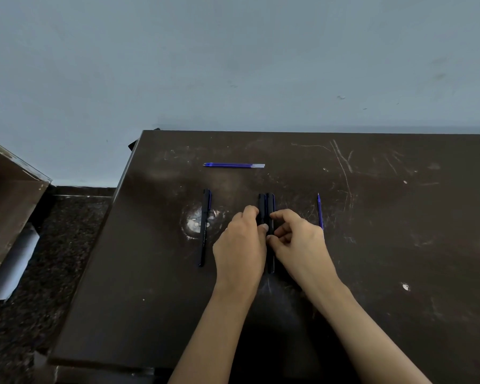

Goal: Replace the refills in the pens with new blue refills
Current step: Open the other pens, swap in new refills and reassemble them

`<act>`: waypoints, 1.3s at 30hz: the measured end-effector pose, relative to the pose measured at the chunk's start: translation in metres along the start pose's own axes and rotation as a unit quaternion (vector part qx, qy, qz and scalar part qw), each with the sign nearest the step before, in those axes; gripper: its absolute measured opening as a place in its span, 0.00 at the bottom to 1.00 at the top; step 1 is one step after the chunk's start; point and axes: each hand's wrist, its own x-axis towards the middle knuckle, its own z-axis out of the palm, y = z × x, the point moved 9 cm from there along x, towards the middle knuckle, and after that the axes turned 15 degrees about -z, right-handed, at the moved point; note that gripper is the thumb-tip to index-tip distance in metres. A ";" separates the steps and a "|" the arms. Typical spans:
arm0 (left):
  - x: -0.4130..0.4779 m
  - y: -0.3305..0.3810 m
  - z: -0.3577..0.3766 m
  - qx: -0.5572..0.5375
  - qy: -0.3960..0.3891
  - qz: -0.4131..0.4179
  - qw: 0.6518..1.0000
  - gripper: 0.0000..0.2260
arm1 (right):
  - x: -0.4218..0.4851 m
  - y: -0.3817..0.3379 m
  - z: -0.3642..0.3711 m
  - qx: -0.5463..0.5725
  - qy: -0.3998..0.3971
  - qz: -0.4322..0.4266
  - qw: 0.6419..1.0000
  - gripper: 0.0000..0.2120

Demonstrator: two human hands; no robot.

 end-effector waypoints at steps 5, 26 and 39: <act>0.002 -0.002 -0.001 0.001 0.002 -0.003 1.000 0.13 | 0.001 -0.002 -0.002 -0.003 0.000 -0.006 1.000 0.17; 0.008 -0.015 -0.023 0.068 0.113 -0.038 0.991 0.11 | 0.000 0.002 -0.015 0.024 0.040 0.011 0.999 0.14; 0.020 -0.049 -0.024 0.061 0.022 -0.132 0.989 0.15 | 0.002 0.006 -0.024 0.051 0.063 0.029 0.996 0.11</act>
